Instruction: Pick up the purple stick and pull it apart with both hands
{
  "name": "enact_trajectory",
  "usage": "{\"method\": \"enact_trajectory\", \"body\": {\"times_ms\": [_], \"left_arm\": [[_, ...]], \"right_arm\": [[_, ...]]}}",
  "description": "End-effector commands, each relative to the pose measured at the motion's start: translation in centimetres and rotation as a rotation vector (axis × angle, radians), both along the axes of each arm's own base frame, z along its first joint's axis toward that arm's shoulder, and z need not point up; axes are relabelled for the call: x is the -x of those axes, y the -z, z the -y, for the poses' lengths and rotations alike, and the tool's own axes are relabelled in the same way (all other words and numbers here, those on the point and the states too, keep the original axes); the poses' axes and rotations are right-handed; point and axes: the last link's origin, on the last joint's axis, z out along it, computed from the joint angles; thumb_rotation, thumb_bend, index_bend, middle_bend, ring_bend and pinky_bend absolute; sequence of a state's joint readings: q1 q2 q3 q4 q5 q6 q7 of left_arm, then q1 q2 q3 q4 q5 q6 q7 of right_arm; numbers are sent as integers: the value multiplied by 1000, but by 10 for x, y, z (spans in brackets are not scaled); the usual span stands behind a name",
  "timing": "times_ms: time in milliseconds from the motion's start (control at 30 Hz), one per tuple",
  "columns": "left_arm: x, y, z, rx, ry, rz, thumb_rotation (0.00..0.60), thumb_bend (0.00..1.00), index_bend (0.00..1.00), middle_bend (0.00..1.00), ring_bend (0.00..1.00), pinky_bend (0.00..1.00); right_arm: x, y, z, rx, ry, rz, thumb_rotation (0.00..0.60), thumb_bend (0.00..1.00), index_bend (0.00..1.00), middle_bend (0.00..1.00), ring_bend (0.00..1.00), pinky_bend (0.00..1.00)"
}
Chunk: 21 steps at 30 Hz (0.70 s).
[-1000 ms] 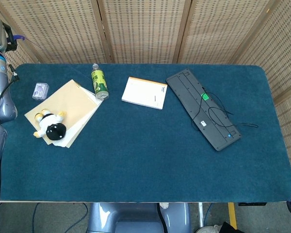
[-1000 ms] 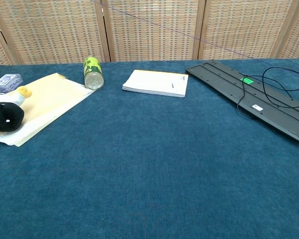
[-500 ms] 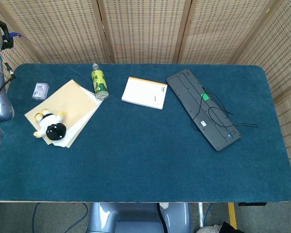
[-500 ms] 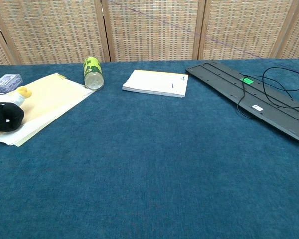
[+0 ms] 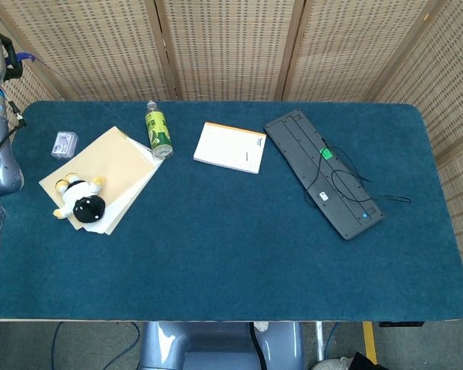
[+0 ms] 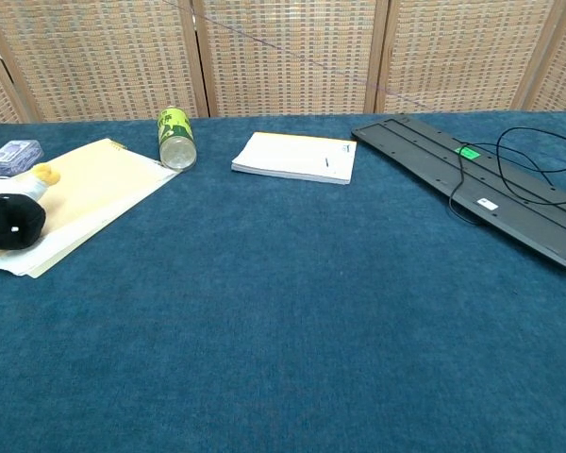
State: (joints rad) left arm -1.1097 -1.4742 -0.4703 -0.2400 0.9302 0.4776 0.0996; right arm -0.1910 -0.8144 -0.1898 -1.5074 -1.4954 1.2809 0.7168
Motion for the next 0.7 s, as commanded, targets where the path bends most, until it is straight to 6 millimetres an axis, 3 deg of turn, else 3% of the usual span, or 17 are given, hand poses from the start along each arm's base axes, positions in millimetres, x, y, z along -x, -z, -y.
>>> {"method": "enact_trajectory", "body": {"times_ms": [33,700], "left_arm": [[0,0,0,-1,-1,0,600,580,708,0,0,0],[6,-2,3,-5,-5,7,600,580,708,0,0,0]], "right_arm": [[2,0,-1,-33,34,-5,600,641,759,170,0,0],[11,3,5,-109,89,-8,600,641,760,171,0,0]]}}
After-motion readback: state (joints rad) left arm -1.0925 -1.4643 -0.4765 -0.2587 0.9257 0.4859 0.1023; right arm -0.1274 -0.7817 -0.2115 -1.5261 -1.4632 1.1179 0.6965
